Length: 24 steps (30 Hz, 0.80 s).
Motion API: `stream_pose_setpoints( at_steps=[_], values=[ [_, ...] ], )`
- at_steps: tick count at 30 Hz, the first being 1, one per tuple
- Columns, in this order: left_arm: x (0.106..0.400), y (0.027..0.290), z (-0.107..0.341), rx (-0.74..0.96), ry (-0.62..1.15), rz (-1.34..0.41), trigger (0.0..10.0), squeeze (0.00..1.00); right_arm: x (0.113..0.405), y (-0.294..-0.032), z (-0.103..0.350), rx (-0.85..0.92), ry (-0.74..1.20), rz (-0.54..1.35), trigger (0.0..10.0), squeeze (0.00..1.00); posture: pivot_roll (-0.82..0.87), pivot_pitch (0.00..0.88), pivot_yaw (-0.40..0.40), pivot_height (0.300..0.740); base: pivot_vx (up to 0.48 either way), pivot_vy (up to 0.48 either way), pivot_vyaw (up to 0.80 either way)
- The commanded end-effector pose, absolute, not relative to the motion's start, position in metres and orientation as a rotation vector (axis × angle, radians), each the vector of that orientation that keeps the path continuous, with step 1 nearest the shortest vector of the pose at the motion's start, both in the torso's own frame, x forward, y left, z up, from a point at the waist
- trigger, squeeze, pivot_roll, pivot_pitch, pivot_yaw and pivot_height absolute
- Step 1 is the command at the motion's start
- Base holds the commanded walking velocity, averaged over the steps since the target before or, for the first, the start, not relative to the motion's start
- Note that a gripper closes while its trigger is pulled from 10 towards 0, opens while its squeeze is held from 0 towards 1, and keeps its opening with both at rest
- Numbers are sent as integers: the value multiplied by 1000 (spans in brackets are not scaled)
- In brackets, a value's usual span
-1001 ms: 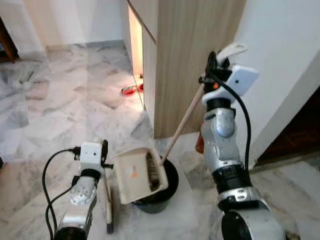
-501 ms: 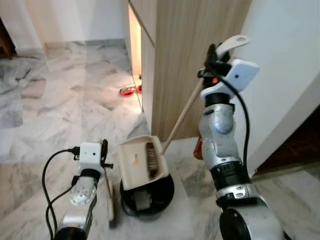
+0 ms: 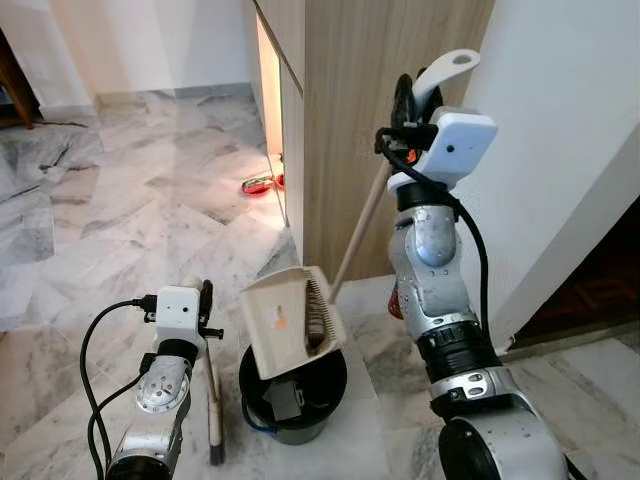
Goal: Sweep floor
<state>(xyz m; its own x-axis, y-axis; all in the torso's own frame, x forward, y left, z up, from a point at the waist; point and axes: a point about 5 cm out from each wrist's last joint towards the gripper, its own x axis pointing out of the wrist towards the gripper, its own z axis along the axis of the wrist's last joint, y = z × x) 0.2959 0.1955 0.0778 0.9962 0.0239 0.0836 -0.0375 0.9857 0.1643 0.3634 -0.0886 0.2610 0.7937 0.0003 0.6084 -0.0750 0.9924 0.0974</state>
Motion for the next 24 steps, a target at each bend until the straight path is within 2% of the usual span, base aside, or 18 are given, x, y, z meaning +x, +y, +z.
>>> stream_pose_setpoints(
  at_steps=[1,24],
  values=[
    [298,193,87,192,-134,9,10000,0,356,-87,280,143,-756,46,10000,0,31,0,-10,740,0,0,0],
    [298,193,87,192,-134,9,10000,0,356,-87,280,143,-756,46,10000,0,31,0,-10,740,0,0,0]
  ],
)
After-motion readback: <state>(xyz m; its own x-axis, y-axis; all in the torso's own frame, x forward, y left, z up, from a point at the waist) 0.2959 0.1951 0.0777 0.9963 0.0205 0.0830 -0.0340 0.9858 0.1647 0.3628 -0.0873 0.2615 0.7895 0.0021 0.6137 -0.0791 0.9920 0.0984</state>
